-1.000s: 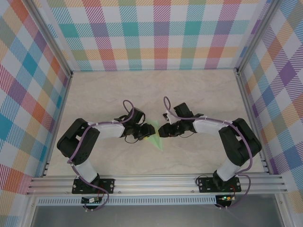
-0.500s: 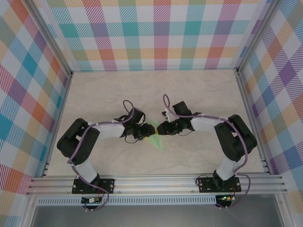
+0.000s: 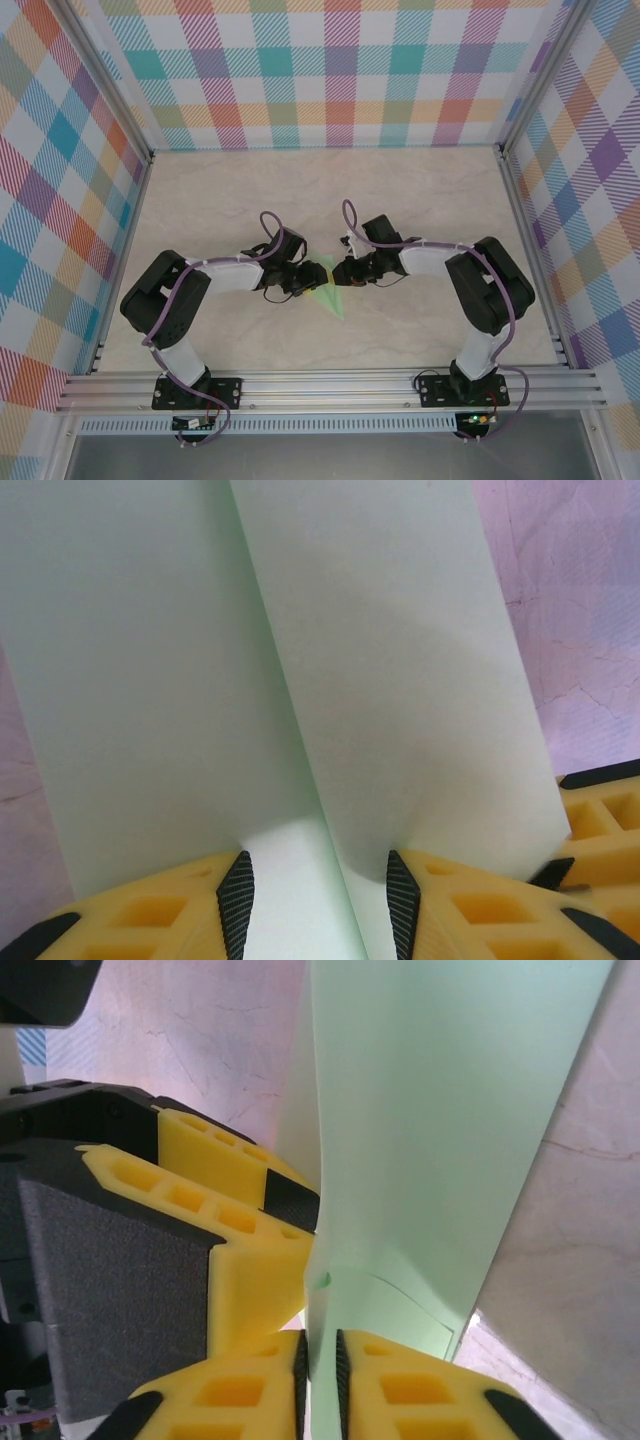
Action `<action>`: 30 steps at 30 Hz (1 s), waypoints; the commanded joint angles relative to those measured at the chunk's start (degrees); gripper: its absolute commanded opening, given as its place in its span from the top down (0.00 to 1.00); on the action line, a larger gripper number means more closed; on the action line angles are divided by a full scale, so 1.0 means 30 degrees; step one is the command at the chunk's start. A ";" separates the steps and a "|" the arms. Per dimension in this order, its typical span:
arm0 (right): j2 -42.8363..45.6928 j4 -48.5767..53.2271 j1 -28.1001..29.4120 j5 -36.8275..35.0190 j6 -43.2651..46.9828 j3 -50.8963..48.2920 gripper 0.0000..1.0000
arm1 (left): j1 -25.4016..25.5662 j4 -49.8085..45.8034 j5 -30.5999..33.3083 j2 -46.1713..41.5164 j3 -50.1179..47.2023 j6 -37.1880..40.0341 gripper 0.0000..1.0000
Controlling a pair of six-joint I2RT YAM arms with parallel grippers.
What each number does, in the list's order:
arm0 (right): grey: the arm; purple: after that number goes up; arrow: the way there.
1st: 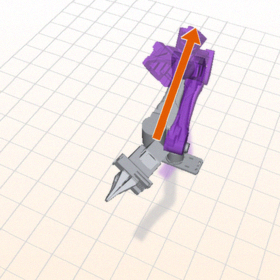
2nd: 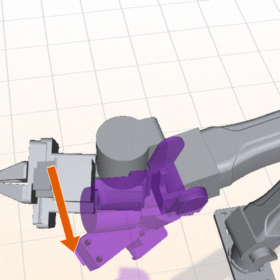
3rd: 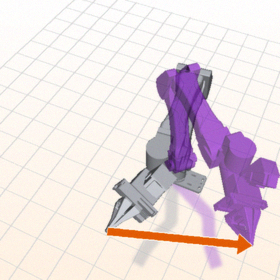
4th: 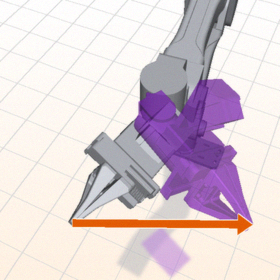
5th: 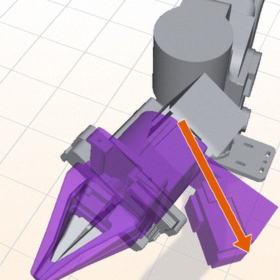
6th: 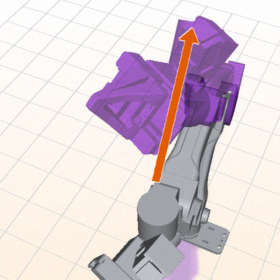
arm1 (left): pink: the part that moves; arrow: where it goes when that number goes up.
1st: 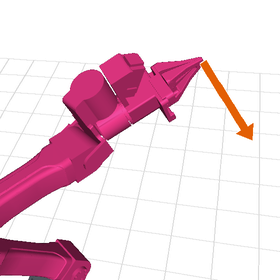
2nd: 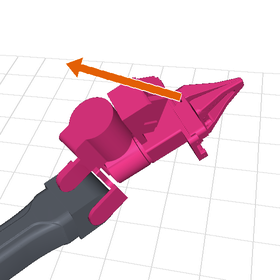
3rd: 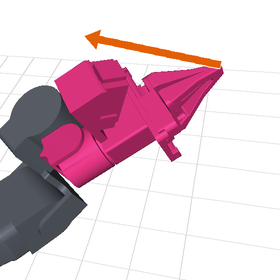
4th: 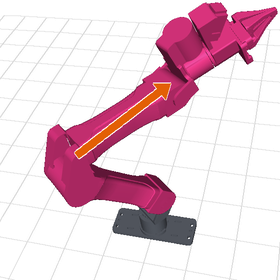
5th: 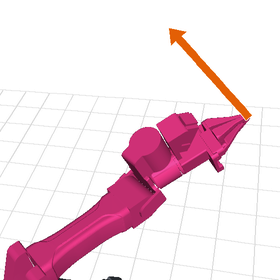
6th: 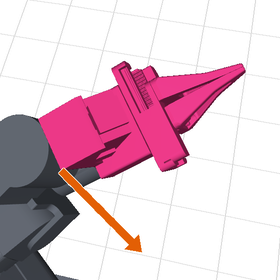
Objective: Fold a paper plane with a square sheet of paper (fold left side to right side)
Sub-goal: Fourth fold the wing at the center of the table.
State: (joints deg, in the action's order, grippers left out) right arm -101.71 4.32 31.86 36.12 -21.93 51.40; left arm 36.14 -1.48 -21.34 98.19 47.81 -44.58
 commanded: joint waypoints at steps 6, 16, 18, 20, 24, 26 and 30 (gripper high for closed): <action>-0.0686 0.0778 -0.0060 -0.0245 0.0919 0.1170 0.95 | 0.0066 -0.0947 0.0785 -0.0193 0.0113 0.0204 0.57; -0.1175 0.2132 -0.0057 -0.1104 0.1712 0.1786 0.95 | 0.0081 -0.1024 0.0794 -0.0241 0.0077 0.0236 0.57; -0.1173 0.2160 -0.0050 -0.1112 0.1716 0.1808 0.95 | 0.0082 -0.1032 0.0788 -0.0264 0.0110 0.0240 0.57; -0.1113 0.2092 -0.0059 -0.1083 0.1677 0.1823 0.95 | 0.0067 -0.1072 0.0779 -0.0213 0.0113 0.0248 0.57; -0.1211 0.2569 -0.0059 -0.1560 0.1932 0.2099 0.94 | 0.0067 -0.1041 0.0786 -0.0211 0.0080 0.0265 0.57; -0.1376 0.2767 -0.0072 -0.1643 0.2037 0.2253 0.94 | 0.0077 -0.1044 0.0786 -0.0211 0.0062 0.0247 0.57; -0.1600 0.2894 -0.0064 -0.1689 0.2100 0.2394 0.94 | 0.0082 -0.1044 0.0787 -0.0224 0.0056 0.0229 0.57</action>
State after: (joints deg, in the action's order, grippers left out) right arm -105.14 12.01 31.86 31.90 -17.17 57.25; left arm 36.14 -1.48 -20.88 98.19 47.81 -44.56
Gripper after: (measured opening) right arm 0.063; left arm 0.429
